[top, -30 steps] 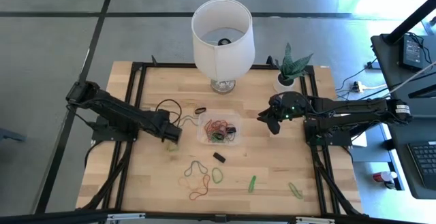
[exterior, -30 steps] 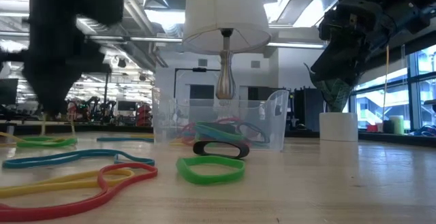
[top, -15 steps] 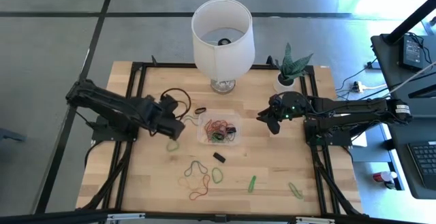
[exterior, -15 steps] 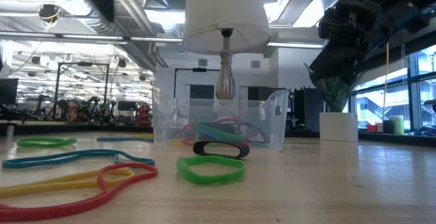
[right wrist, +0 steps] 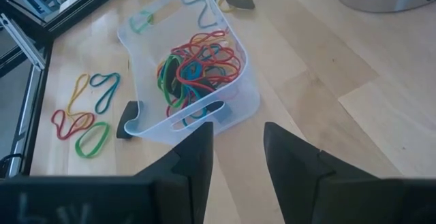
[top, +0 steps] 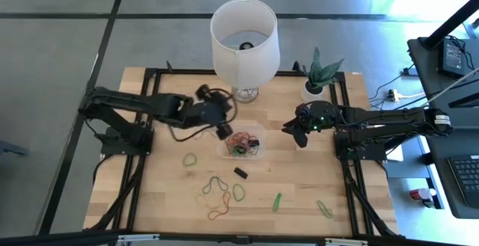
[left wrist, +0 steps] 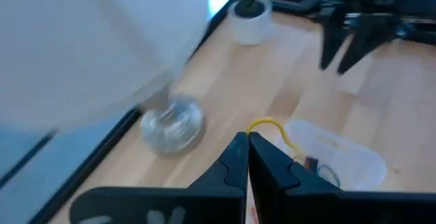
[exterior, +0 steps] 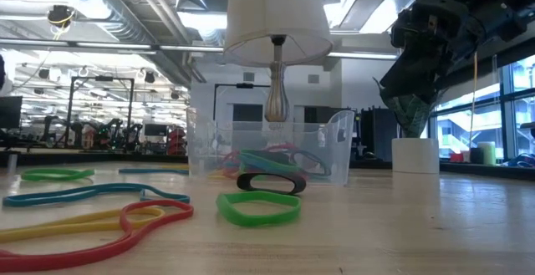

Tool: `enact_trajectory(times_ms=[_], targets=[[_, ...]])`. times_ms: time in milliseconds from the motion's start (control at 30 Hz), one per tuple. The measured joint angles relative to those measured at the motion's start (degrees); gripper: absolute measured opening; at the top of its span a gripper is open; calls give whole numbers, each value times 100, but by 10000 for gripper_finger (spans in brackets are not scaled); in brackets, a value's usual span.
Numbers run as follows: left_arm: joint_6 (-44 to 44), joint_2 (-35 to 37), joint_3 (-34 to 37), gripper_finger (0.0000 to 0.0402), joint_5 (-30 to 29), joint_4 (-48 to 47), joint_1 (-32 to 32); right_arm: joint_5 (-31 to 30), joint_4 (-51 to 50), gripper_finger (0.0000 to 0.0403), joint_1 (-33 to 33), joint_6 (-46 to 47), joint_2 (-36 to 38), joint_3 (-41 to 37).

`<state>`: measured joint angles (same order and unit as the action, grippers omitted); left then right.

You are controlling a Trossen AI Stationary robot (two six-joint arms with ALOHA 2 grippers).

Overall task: Pick and place rubber bands into bin
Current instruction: Put the left yellow rubber band into the container

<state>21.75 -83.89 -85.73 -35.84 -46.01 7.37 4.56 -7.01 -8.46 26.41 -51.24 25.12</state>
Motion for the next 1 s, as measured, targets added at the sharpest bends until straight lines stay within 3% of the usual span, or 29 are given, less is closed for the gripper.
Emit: enact_trajectory(times_ms=[233, 400, 567, 867, 1000], targets=[[-945, -903, 0, 2, 1380, 1028, -530, 0, 18, 134, 0, 11, 0, 0], [-1140, -1567, 2, 2, 2591, 809, -700, 0, 22, 134, 1, 107, 0, 0], [-1251, -2235, 2, 2, 3350, 311, -797, -1, 35, 134, -1, 167, 0, 0], [-1253, -3158, 4, 2, 4145, 7, -880, -1, 46, 134, 0, 168, 0, 0], [-1251, -3284, 4, 3, 4178, -22, -876, 0, 46, 134, 1, 181, 0, 0]])
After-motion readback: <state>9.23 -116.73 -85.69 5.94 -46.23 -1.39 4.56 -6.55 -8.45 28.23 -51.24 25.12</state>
